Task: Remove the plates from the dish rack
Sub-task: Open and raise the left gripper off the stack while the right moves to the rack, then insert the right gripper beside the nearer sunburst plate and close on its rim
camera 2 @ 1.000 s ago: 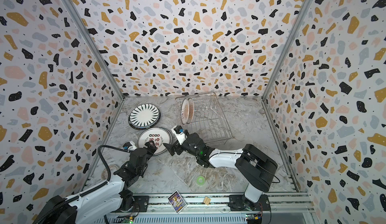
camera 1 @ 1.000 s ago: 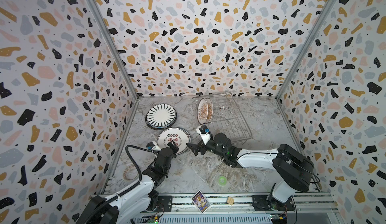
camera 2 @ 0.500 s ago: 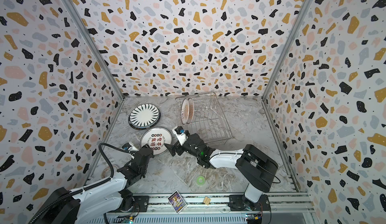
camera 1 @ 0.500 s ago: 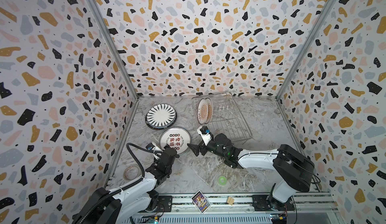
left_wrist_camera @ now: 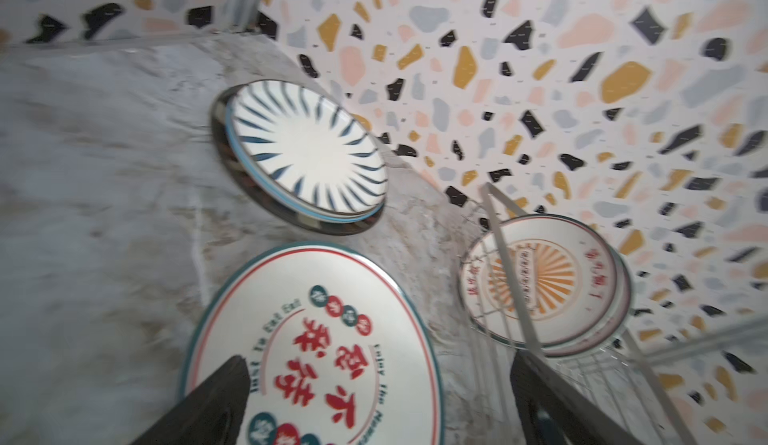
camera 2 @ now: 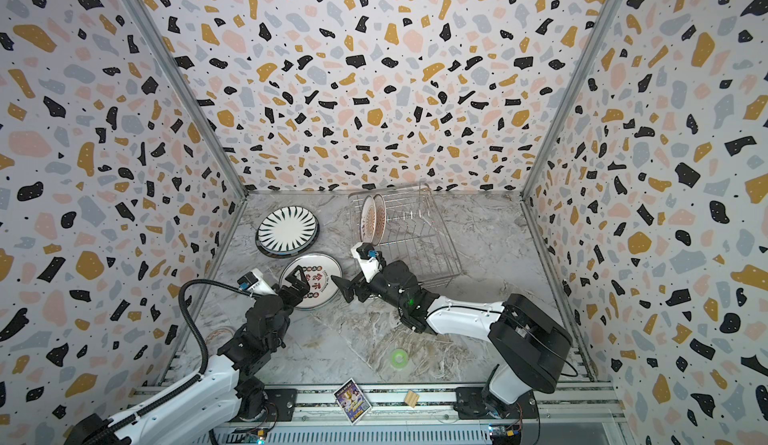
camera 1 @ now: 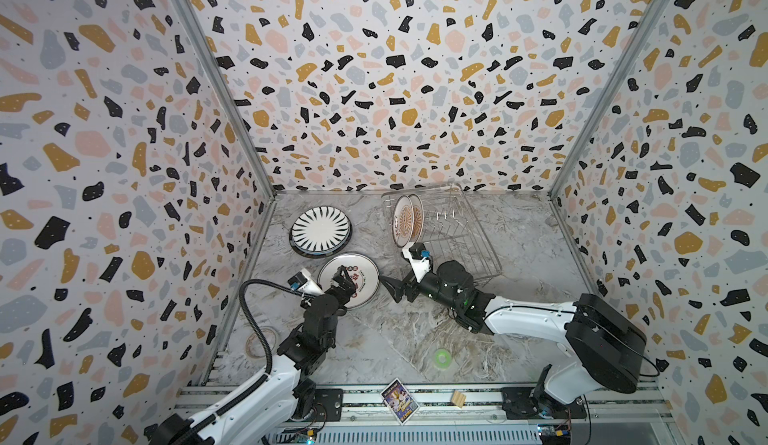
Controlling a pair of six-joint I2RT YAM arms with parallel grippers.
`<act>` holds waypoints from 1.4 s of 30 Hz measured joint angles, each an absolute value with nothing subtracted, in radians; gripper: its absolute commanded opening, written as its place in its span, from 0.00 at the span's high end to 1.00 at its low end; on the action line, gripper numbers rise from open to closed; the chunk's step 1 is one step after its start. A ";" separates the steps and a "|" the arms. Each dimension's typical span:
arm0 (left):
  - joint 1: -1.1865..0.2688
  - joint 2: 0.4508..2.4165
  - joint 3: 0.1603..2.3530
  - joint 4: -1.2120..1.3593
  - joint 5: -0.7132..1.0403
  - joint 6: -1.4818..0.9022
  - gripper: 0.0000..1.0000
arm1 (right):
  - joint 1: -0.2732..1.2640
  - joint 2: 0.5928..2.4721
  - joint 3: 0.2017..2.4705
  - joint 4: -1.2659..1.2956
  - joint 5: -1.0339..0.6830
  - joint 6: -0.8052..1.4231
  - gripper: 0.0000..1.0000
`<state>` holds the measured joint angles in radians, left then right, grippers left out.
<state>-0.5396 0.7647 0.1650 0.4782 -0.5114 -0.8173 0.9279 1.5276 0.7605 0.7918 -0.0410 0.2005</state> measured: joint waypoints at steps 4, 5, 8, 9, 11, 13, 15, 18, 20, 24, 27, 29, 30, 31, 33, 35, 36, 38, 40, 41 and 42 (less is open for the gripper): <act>-0.540 0.836 0.153 0.667 -0.340 -0.735 0.00 | 0.857 1.512 0.794 0.728 0.014 0.230 0.01; -0.540 0.857 0.158 0.690 -0.313 -0.723 0.00 | 0.837 1.513 0.812 0.702 0.022 0.238 0.01; -0.540 0.938 0.191 0.764 -0.223 -0.692 0.00 | 0.766 1.514 0.875 0.635 0.043 0.253 0.01; -0.541 0.966 0.205 0.795 -0.200 -0.686 0.00 | 0.743 1.517 0.898 0.619 0.047 0.253 0.01; -0.545 1.008 0.226 0.843 -0.167 -0.680 0.00 | 0.703 1.529 0.947 0.591 0.049 0.253 0.00; -0.546 1.046 0.244 0.889 -0.143 -0.676 0.00 | 0.670 1.560 1.010 0.556 0.057 0.251 0.02; -0.546 1.076 0.255 0.925 -0.127 -0.674 0.00 | 0.660 1.603 1.078 0.515 0.068 0.246 0.07; -0.546 1.112 0.263 0.960 -0.112 -0.673 0.00 | 0.659 1.684 1.190 0.437 0.092 0.236 0.21; -0.546 1.128 0.263 0.974 -0.109 -0.673 0.00 | 0.660 1.739 1.261 0.385 0.107 0.230 0.30; -0.546 1.151 0.263 0.995 -0.104 -0.672 0.00 | 0.662 1.854 1.406 0.273 0.149 0.220 0.38; -0.546 1.163 0.263 1.004 -0.094 -0.669 0.00 | 0.667 1.924 1.489 0.205 0.178 0.215 0.42; -0.546 1.169 0.263 1.013 -0.090 -0.668 0.00 | 0.670 1.959 1.530 0.163 0.197 0.211 0.45; -0.546 1.172 0.263 1.019 -0.088 -0.668 0.00 | 0.670 1.976 1.550 0.144 0.205 0.208 0.46; -0.546 1.176 0.263 1.023 -0.088 -0.668 0.00 | 0.670 1.987 1.563 0.130 0.212 0.207 0.48; -0.546 1.187 0.263 1.033 -0.086 -0.668 0.00 | 0.672 2.009 1.592 0.104 0.221 0.203 0.52; -0.546 1.204 0.263 1.039 -0.084 -0.668 0.00 | 0.676 2.029 1.624 0.082 0.229 0.201 0.54; -0.546 1.213 0.263 1.040 -0.082 -0.668 0.00 | 0.678 2.039 1.639 0.073 0.234 0.200 0.55; -0.546 1.228 0.263 1.041 -0.076 -0.668 0.00 | 0.682 2.056 1.662 0.057 0.245 0.198 0.55; -0.546 1.235 0.263 1.041 -0.072 -0.668 0.00 | 0.688 2.075 1.689 0.043 0.265 0.196 0.57; -0.546 1.236 0.263 1.041 -0.069 -0.668 0.00 | 0.693 2.085 1.702 0.033 0.279 0.195 0.58; -0.546 1.236 0.263 1.042 -0.068 -0.668 0.00 | 0.698 2.096 1.714 0.025 0.297 0.192 0.59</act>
<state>-0.5465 1.2362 0.2626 1.0416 -0.0685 -0.6682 0.6983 2.0956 1.7142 0.0246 0.2974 0.1921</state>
